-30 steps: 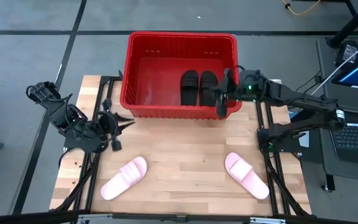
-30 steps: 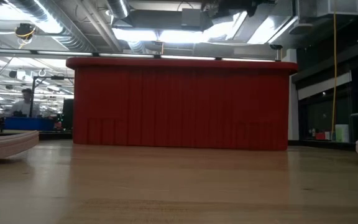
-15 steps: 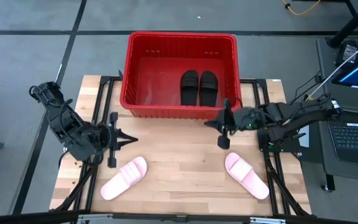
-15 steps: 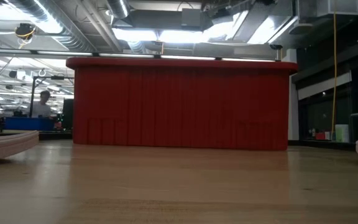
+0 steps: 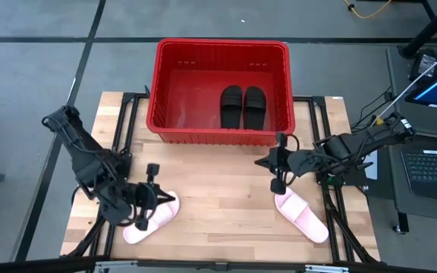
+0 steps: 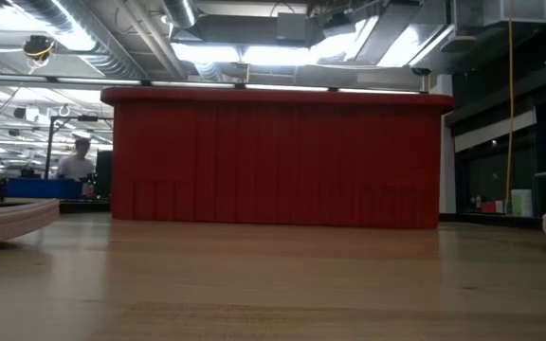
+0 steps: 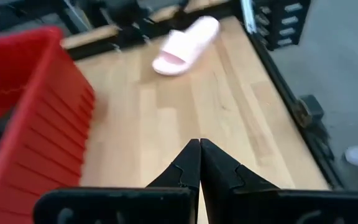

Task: Pick and place slides into bin
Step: Put the left pink slide into the red bin

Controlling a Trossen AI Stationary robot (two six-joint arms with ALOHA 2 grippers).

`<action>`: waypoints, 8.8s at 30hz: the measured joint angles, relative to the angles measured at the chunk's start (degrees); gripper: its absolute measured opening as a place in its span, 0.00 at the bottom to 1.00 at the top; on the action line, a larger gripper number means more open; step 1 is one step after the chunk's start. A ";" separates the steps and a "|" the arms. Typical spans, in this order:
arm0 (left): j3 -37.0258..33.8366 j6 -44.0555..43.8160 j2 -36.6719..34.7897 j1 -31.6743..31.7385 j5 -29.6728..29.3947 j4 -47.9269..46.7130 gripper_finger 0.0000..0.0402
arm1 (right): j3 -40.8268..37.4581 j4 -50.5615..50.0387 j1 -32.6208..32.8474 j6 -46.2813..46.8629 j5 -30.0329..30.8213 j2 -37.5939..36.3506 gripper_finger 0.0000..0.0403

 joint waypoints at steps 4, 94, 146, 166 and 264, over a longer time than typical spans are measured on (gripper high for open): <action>0.00 -5.22 1.97 0.08 0.31 -0.01 0.01 | 0.00 -1.39 0.70 -0.03 0.01 0.00 0.01; 0.02 -15.94 36.93 -8.27 20.44 -25.60 0.32 | 0.00 -3.14 0.47 -1.66 -0.46 0.00 0.04; 21.72 -33.77 35.36 -5.68 -0.84 -43.85 0.01 | -0.02 -3.08 0.47 -3.04 -0.48 0.02 0.04; 40.60 -12.00 35.29 8.72 -29.26 -43.83 0.01 | -0.02 0.65 0.47 -7.91 -0.49 0.02 0.02; 46.44 44.61 39.68 72.33 -13.99 -9.73 0.01 | -0.26 1.32 -29.24 -32.24 -0.23 -6.96 0.04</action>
